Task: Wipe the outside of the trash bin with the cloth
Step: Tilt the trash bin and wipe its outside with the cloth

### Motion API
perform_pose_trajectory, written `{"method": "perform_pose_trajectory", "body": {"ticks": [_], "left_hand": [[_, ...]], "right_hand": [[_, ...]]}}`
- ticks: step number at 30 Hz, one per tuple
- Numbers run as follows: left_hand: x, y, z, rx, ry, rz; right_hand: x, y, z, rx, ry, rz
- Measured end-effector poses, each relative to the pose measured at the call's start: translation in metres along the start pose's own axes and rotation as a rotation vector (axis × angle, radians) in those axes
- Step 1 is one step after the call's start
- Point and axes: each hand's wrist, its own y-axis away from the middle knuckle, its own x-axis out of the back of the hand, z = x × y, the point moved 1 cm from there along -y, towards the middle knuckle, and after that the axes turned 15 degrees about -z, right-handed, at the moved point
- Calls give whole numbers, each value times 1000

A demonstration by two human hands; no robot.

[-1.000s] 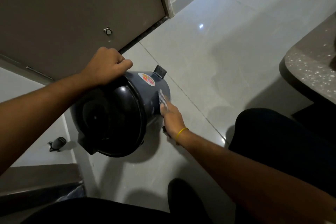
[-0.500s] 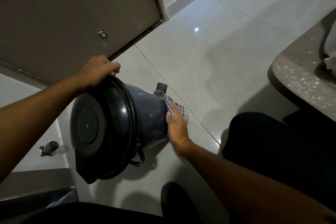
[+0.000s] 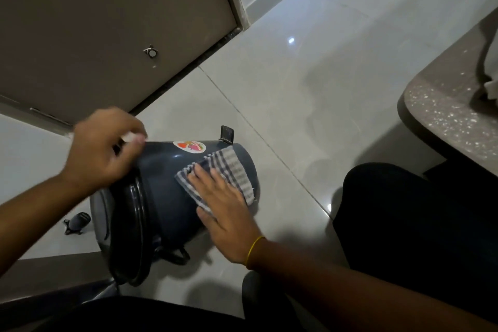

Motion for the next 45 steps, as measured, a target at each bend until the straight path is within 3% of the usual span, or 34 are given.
{"method": "perform_pose_trajectory", "body": {"ticks": [2, 11, 15, 17, 22, 26, 32, 36, 40, 45], "left_hand": [[-3, 16, 14, -224, -102, -126], [2, -6, 23, -121, -111, -166], [2, 17, 47, -479, -196, -342], [-5, 40, 45, -563, -329, -411], [-19, 32, 22, -523, -310, -343], [-19, 7, 28, -516, -218, -299], [-21, 0, 28, -493, -166, -282], [-27, -5, 32, -387, -125, -227], [-30, -15, 37, -286, -51, -171], [-27, -22, 18, -105, 47, -53]], "right_hand": [[-3, -8, 10, -87, -25, 26], [15, -37, 18, -230, -257, 119], [30, -42, 25, -272, -351, 123], [34, -41, 26, -276, -377, 101], [27, -39, 12, -234, -320, 89], [15, -35, -20, -70, -155, 98], [1, -21, -17, 86, -147, 116], [-10, -23, 47, -205, -422, 240], [16, -53, 62, -437, -557, 198], [30, -73, 3, -79, -701, 114]]}}
